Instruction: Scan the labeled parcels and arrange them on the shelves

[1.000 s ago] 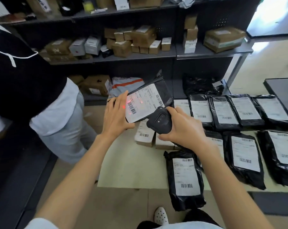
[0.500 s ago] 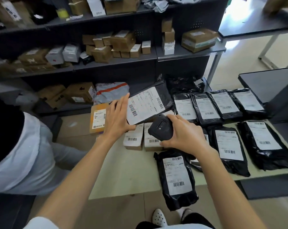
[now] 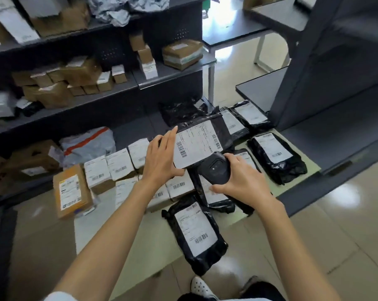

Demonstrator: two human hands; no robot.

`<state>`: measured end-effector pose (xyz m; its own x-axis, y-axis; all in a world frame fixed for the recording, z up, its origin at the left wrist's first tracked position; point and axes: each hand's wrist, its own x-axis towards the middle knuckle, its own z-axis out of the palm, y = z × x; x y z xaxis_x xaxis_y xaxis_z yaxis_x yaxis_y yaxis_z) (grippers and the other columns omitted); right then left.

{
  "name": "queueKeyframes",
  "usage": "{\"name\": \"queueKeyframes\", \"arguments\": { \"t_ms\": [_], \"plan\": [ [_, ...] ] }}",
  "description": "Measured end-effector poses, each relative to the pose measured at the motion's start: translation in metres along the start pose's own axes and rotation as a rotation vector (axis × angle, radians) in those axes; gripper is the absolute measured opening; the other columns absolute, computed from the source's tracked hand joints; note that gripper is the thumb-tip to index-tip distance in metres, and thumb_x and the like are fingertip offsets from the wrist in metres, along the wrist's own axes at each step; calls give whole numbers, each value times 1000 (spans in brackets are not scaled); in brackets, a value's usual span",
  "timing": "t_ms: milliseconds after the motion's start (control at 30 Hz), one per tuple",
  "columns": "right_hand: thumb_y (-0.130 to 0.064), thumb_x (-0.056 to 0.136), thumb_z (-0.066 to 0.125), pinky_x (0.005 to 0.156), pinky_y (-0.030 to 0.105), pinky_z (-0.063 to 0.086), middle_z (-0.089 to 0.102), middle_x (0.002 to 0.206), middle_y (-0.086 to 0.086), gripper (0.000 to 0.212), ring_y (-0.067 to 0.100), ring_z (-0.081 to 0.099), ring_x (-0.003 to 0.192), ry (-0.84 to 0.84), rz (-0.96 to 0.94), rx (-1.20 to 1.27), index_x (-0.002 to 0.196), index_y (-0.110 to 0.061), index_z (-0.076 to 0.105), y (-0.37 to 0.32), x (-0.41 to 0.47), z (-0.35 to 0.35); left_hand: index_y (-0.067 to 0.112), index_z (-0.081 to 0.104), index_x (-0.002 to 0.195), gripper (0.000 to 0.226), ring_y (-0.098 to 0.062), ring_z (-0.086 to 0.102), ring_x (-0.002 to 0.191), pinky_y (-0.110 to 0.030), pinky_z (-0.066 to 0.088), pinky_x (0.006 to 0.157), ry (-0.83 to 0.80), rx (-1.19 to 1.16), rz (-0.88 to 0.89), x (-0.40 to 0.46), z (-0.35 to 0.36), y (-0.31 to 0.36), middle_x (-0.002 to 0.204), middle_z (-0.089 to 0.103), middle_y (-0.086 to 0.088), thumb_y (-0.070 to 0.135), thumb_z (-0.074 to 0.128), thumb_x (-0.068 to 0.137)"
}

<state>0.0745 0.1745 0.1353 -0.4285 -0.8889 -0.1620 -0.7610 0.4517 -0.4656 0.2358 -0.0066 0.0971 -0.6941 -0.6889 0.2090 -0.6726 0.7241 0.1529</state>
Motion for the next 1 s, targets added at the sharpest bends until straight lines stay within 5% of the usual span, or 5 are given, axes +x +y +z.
{"name": "queueKeyframes", "arguments": {
  "t_ms": [367, 533, 1000],
  "plan": [
    [-64, 63, 77, 90, 45, 51, 53, 125, -4, 90, 25, 58, 114, 241, 404, 153, 138, -29, 41, 170, -96, -85, 19, 14, 154, 124, -32, 30, 136, -46, 27, 114, -153, -65, 445, 61, 57, 237, 152, 31, -1, 56, 82, 57],
    [-57, 68, 81, 97, 45, 49, 48, 142, 0, 100, 27, 54, 124, 337, 577, 182, 150, -22, 35, 271, -163, -134, 18, 21, 153, 118, -31, 31, 134, -43, 27, 110, -187, -136, 585, 67, 80, 383, 152, 32, -2, 50, 80, 56],
    [-54, 66, 81, 87, 39, 50, 52, 129, -6, 88, 22, 58, 114, 546, 805, 206, 140, -27, 41, 504, -265, -258, 20, 26, 148, 116, -27, 39, 121, -40, 35, 102, -119, -256, 786, 117, 132, 720, 145, 38, 4, 55, 77, 50]
  ]
}}
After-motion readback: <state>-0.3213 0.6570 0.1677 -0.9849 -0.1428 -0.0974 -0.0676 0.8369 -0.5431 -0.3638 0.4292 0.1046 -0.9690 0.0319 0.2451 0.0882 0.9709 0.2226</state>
